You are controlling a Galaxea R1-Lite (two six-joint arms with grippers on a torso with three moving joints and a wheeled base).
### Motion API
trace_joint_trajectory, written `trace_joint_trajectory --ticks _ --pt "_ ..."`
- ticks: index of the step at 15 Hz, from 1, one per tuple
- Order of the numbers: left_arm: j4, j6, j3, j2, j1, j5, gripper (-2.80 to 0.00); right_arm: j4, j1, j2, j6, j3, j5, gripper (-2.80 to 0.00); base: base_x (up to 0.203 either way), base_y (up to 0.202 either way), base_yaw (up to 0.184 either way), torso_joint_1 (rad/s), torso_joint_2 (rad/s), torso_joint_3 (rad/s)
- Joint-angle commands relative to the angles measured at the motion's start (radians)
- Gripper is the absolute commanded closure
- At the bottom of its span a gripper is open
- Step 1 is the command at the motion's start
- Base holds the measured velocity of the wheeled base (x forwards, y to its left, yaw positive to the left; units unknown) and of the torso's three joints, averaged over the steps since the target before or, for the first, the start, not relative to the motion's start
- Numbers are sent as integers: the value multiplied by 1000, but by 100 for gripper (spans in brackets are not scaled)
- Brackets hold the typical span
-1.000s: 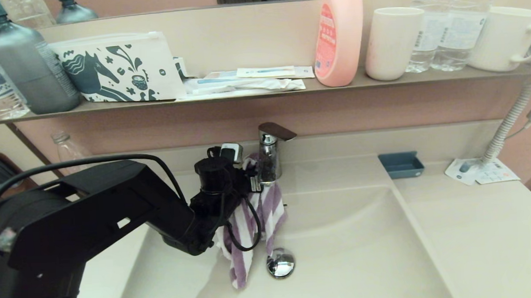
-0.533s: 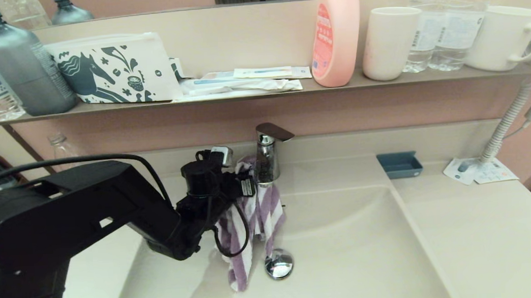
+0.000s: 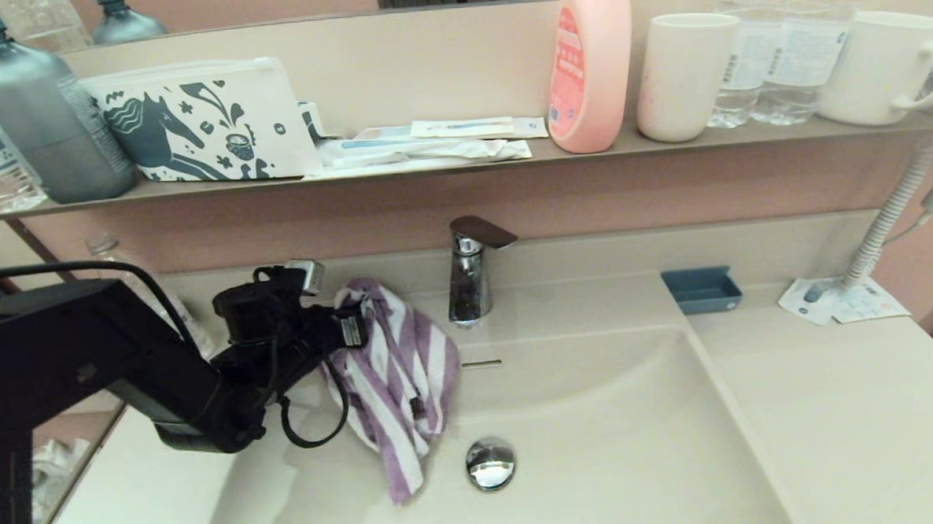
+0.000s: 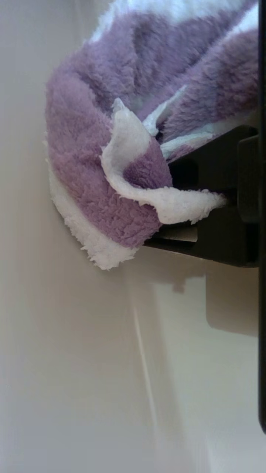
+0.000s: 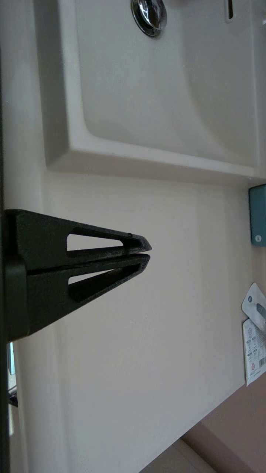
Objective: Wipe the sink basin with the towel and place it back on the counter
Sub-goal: Wipe the sink
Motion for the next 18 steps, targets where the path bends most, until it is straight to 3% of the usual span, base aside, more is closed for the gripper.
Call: trace_joint_trajectory --ticks 1,4,8,12,18 --pt "-12 15 7 -3 66 -21 0 0 0 1 0 0 0 0 0 0 0 0 0 0" --pt "-12 56 29 -14 160 -101 0 0 0 1 1 0 0 0 0 0 0 0 0 0" --pt "-10 61 37 -29 181 -110 0 0 0 1 0 0 0 0 0 0 0 0 0 0" --pt "-10 57 34 -27 86 -81 0 0 0 1 0 0 0 0 0 0 0 0 0 0" --pt "-3 -11 -56 40 -162 84 0 0 0 1 1 0 0 0 0 0 0 0 0 0"
